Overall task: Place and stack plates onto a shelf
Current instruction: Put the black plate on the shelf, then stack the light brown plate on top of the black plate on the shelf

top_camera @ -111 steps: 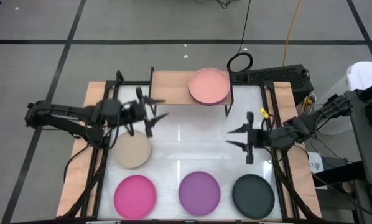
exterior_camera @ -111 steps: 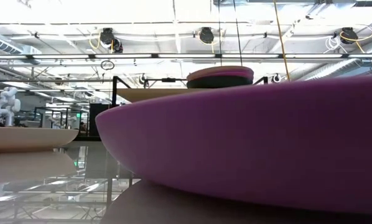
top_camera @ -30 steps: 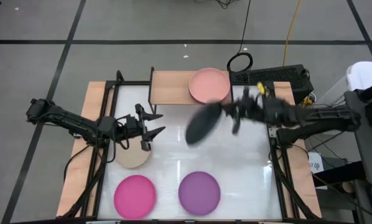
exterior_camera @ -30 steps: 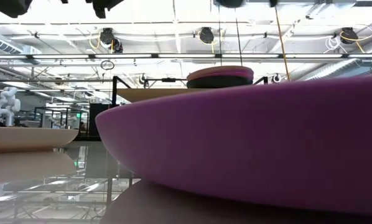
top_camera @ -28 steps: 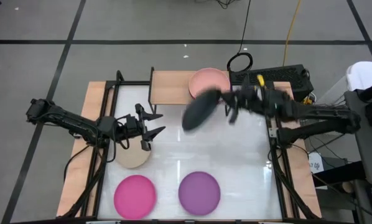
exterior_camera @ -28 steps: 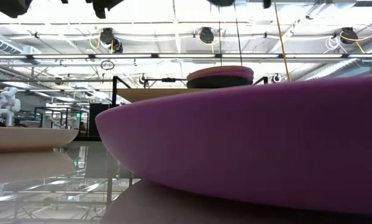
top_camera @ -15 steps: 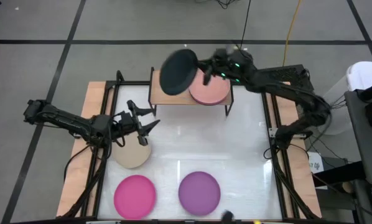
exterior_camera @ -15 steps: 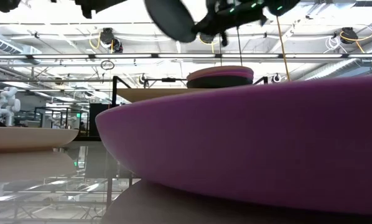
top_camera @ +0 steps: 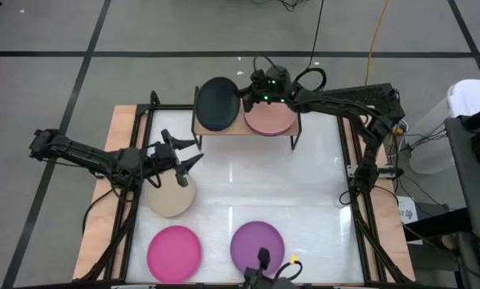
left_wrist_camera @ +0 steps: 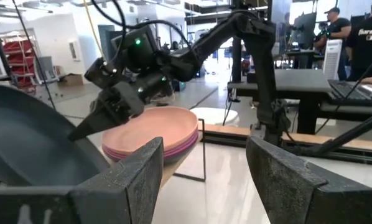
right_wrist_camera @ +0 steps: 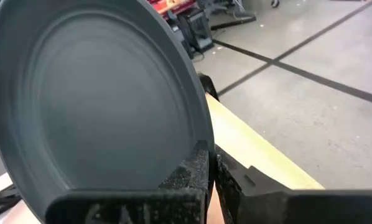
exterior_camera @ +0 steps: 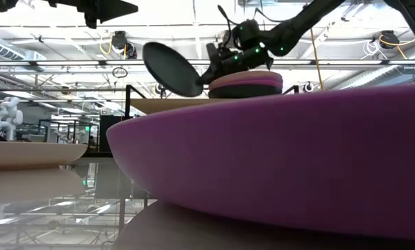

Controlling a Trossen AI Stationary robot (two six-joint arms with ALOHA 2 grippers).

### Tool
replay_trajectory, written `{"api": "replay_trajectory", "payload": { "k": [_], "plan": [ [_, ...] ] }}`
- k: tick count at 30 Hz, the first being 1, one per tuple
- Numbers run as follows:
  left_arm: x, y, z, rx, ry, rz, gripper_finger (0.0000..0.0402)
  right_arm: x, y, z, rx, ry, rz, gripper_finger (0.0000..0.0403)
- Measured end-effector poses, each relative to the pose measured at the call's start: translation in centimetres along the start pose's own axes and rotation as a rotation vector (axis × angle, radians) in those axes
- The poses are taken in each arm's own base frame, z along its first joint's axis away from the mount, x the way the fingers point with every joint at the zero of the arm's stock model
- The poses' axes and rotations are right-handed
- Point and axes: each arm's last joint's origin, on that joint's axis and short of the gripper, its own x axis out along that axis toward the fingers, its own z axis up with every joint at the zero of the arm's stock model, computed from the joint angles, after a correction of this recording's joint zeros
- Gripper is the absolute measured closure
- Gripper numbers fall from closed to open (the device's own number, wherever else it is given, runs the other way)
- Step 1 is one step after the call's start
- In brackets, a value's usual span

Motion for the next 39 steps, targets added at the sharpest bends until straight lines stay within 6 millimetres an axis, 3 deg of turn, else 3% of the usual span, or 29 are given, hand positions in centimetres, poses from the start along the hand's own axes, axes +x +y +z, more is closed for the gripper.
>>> {"api": "replay_trajectory", "payload": {
  "k": [27,39],
  "plan": [
    [-0.10,-0.19,0.06,-0.005,-0.005,-0.013,0.0167,0.33,-0.69,-0.38,-0.083,-0.005,-0.093,0.0392],
    [-0.10,-0.19,0.06,-0.007,-0.005,-0.013,0.0167,0.35,-0.74,-0.32,-0.083,-0.017,-0.112,0.0314]
  ]
}}
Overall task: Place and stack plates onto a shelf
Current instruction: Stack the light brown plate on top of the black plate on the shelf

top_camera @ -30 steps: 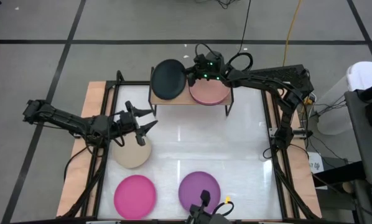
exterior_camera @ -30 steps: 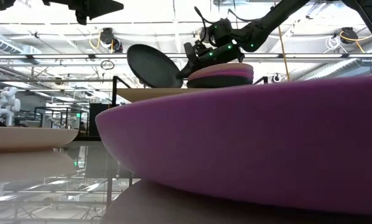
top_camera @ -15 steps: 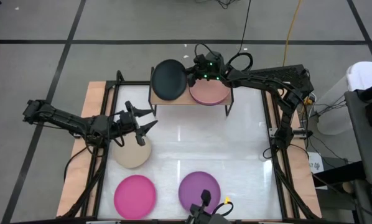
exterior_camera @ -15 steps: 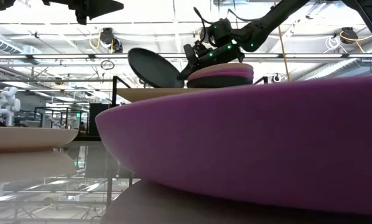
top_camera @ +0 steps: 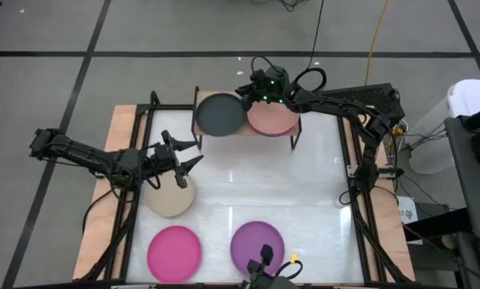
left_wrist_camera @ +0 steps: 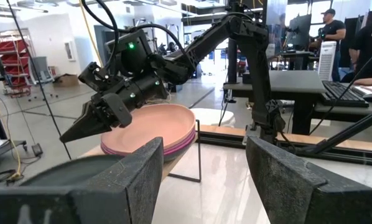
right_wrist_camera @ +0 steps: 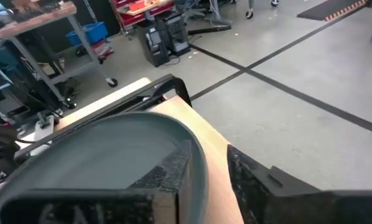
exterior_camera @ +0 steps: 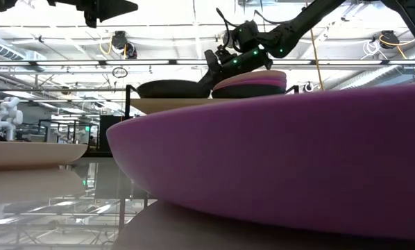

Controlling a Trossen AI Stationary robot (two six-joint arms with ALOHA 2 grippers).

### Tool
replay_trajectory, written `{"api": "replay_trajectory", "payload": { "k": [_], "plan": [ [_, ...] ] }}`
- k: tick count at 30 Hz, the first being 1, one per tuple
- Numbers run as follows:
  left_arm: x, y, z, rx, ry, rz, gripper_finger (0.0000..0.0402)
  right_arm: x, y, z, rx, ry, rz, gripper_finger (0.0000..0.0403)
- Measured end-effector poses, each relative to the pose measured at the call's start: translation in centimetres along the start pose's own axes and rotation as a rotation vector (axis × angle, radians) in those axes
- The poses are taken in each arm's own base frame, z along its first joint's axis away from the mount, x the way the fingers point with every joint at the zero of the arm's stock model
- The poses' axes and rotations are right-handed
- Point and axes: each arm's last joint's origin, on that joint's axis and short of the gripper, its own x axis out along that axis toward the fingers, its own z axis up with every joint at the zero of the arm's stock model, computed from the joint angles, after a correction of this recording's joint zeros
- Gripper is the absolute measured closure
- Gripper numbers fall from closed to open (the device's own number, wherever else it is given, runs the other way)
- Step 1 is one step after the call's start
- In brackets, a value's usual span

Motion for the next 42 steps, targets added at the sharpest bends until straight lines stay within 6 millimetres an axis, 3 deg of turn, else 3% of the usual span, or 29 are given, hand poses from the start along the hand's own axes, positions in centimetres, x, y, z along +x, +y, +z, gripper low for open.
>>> {"api": "replay_trajectory", "payload": {
  "k": [4,8,13,17,20,24,30,36,42],
  "plan": [
    [0.0,0.0,0.0,0.001,0.001,0.000,0.0167,-0.2,0.2,0.4,-0.004,-0.025,0.008,0.0303],
    [0.0,0.0,-0.4,-0.005,0.035,-0.004,0.0167,-1.8,1.2,2.3,-0.024,-0.084,0.095,0.0304],
    [-0.1,-0.3,-1.3,0.002,0.115,-0.043,0.0167,-5.7,4.3,4.9,-0.096,-0.122,0.283,0.0306],
    [0.2,-0.9,-1.3,0.029,0.252,-0.062,0.0167,-10.2,7.9,4.9,-0.206,-0.117,0.367,0.0307],
    [0.9,-1.9,-1.2,0.044,0.357,-0.071,0.0167,-13.7,10.2,3.4,-0.274,-0.091,0.428,0.0307],
    [2.2,-3.5,-1.5,0.104,0.501,-0.102,0.0167,-18.3,12.6,-0.2,-0.297,-0.099,0.519,0.0307],
    [3.6,-4.8,-2.8,0.155,0.901,-0.187,0.0167,-23.4,13.6,-7.1,-0.273,-0.113,0.523,0.0307],
    [4.1,-4.9,-4.4,0.053,1.252,-0.181,0.0167,-25.7,13.5,-12.2,-0.233,-0.193,0.531,0.0307],
    [4.4,-5.8,-6.1,-0.258,1.377,0.033,0.0167,-26.0,13.6,-14.4,-0.245,-0.245,0.500,0.0307]
  ]
}}
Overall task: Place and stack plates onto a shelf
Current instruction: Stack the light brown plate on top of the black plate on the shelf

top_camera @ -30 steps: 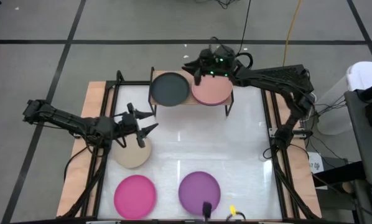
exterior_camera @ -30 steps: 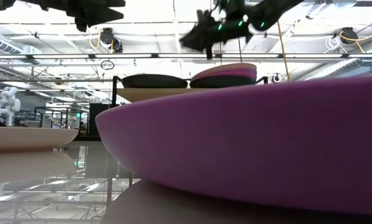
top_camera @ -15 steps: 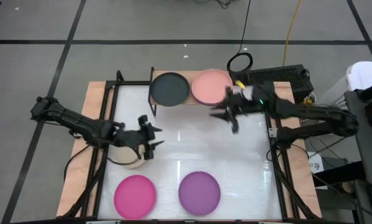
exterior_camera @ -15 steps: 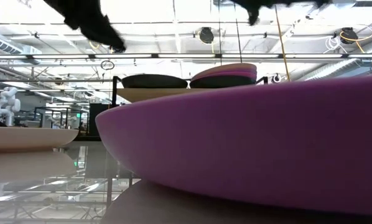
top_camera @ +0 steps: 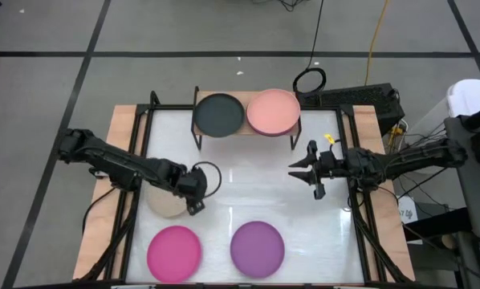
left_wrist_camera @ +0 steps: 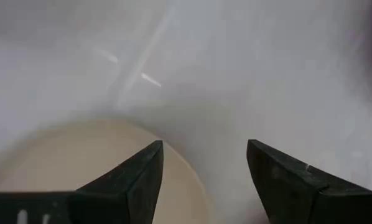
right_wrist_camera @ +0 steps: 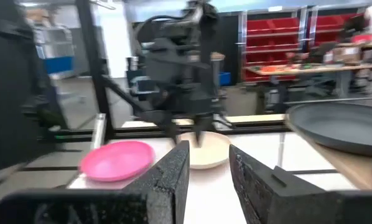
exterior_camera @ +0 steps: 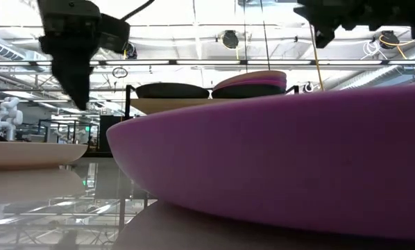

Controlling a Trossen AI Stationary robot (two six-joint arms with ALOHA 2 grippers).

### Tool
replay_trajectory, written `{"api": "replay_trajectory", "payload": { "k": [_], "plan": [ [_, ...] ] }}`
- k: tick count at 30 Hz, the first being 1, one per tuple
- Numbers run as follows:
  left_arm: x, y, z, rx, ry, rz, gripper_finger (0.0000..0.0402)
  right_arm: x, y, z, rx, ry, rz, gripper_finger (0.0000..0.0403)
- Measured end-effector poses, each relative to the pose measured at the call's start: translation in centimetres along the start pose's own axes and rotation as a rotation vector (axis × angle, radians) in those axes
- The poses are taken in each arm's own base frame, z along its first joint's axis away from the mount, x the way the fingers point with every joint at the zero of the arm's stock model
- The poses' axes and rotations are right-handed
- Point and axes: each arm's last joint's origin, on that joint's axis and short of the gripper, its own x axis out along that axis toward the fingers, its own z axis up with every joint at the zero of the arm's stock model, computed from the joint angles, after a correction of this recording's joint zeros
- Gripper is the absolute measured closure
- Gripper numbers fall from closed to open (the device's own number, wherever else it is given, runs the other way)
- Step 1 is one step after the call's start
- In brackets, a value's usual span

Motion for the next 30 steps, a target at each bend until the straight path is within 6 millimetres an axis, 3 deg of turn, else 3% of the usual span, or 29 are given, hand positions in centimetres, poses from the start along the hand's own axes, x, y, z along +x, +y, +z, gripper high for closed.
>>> {"api": "replay_trajectory", "payload": {
  "k": [9,16,19,23,28,30],
  "plan": [
    [4.3,-1.4,-1.1,-0.158,0.131,0.144,0.0167,0.0,0.1,-0.1,-0.029,-0.007,-0.057,0.0307],
    [6.2,-0.6,-2.3,-0.205,0.264,0.358,0.0167,0.0,0.1,-0.1,-0.015,-0.006,-0.057,0.0307],
    [6.9,-0.8,-2.6,-0.172,0.323,0.347,0.0177,0.0,0.1,-0.1,-0.015,-0.004,-0.058,0.0307],
    [7.3,-1.0,-2.7,-0.123,0.373,0.307,0.0237,0.1,0.1,-0.4,-0.013,0.008,-0.059,0.0307],
    [7.3,-1.0,-2.7,-0.057,0.405,0.277,0.0365,-0.1,-0.1,-1.5,0.011,0.039,-0.089,0.0307],
    [7.1,-0.9,-2.8,-0.030,0.420,0.282,0.0385,-0.1,-0.1,-1.6,0.012,0.043,-0.091,0.0307]
  ]
}}
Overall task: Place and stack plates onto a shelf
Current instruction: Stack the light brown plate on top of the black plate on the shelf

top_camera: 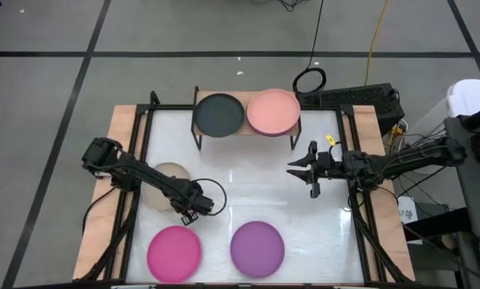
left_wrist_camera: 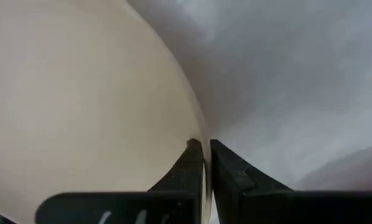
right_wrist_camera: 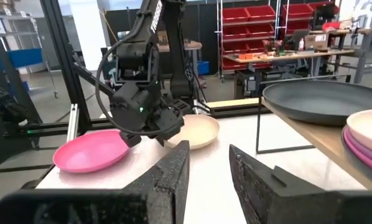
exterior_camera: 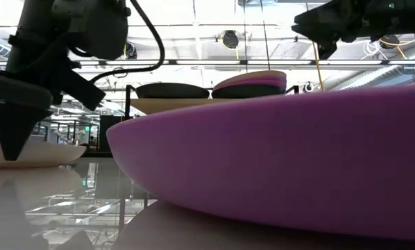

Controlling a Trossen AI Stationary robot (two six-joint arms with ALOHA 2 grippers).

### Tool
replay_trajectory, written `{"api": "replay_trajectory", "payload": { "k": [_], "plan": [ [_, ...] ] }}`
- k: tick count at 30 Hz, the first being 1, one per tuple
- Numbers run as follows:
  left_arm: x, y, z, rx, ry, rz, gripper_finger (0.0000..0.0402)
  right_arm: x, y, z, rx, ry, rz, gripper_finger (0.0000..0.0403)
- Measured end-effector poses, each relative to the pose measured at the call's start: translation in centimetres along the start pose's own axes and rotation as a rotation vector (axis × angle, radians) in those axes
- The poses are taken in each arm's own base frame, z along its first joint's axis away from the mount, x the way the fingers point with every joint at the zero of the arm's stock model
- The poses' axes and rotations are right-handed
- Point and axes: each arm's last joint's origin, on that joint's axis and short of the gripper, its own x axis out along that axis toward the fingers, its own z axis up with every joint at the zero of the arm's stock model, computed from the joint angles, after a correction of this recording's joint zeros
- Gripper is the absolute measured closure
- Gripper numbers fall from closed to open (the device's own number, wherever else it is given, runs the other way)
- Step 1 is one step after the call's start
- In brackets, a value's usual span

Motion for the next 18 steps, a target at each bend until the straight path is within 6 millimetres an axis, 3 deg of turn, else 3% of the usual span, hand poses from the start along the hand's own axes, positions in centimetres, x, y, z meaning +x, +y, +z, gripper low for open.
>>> {"api": "replay_trajectory", "payload": {
  "k": [4,8,14,18],
  "plan": [
    [-0.6,0.0,0.0,0.025,0.014,0.011,0.0387,0.0,0.0,0.1,0.012,-0.015,0.002,0.0307],
    [-2.5,-0.6,-0.1,0.072,-0.028,0.052,0.0389,0.0,0.1,0.6,0.030,-0.062,0.009,0.0307],
    [-8.0,-2.7,-0.6,0.194,-0.173,0.037,0.0390,0.0,0.1,0.6,0.064,-0.061,0.011,0.0307],
    [-12.3,-2.8,-1.5,0.223,-0.301,0.127,0.0390,0.0,0.2,0.4,0.076,-0.044,0.021,0.0307]
  ]
}}
